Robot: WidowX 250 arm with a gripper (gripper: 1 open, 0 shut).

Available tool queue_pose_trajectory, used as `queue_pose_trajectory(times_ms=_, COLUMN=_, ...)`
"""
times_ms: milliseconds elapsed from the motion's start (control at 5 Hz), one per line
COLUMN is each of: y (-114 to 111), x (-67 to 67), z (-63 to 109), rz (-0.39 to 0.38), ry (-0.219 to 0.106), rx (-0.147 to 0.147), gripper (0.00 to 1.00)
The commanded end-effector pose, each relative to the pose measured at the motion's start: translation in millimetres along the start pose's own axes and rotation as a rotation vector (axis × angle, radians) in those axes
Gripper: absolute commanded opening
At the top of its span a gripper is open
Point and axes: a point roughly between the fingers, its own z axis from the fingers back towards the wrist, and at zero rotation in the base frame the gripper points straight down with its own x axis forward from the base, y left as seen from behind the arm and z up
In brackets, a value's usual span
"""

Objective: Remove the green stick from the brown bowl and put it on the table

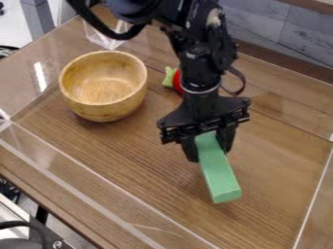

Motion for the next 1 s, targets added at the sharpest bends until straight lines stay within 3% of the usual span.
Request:
queue_pose_trajectory(times_ms=0, y=-2, x=-0.1, z=1.1, rz=0.026, ry=-0.024, rx=-0.022, gripper=0.00)
queue_pose_trajectory(times_ms=400, y=21, x=14.8, z=-5.0, rz=-0.047, ry=0.001, rx=-0.014, gripper=0.00)
queue_pose_trajectory(times_ms=800, y=6, x=2.0, z=-19.3, rz=0.044, ry=0.003, rx=-0.016, gripper=0.00)
